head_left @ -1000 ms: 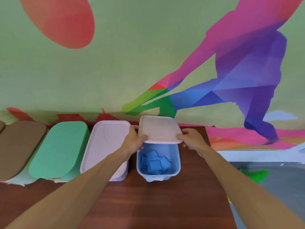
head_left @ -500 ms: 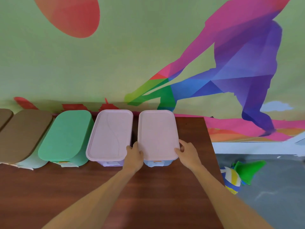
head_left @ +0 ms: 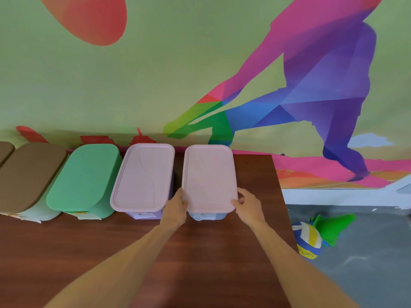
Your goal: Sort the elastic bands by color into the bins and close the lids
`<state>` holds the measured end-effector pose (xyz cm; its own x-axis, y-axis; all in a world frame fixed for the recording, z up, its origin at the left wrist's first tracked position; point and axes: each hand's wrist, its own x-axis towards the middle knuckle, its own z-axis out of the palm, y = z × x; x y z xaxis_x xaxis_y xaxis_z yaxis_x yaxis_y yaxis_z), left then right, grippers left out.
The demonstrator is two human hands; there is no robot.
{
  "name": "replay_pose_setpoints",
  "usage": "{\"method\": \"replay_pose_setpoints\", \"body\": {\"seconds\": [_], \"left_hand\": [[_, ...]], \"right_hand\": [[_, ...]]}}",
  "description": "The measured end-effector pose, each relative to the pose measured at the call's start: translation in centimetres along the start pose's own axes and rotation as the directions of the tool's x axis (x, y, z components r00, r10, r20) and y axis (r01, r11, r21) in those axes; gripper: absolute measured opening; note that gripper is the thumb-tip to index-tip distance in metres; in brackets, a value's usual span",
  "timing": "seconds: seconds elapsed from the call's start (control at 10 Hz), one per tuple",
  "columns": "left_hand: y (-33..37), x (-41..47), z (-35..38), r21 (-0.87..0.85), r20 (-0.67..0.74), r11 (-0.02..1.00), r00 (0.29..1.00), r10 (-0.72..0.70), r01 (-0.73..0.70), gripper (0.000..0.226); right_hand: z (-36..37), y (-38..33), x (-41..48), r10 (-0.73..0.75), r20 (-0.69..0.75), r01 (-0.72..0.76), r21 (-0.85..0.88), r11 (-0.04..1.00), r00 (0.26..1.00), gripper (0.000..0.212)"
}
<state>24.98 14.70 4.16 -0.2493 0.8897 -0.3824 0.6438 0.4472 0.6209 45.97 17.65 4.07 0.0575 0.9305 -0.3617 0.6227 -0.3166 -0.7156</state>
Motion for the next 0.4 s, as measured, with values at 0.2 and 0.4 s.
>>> {"method": "replay_pose_setpoints", "body": {"seconds": [0.2, 0.4], "left_hand": [[-0.10, 0.12, -0.41, 0.016, 0.034, 1.000, 0.999, -0.022, 0.021, 0.050], [0.24, 0.66, -0.68, 0.384, -0.027, 0.922, 0.997, 0.066, -0.051, 0.060]], "right_hand": [[0.01, 0.47, 0.75, 0.019, 0.000, -0.019, -0.007, 1.000, 1.000, 0.049], [0.11, 0.01, 0.13, 0.024, -0.078, -0.036, -0.160, 0.987, 0.997, 0.055]]}}
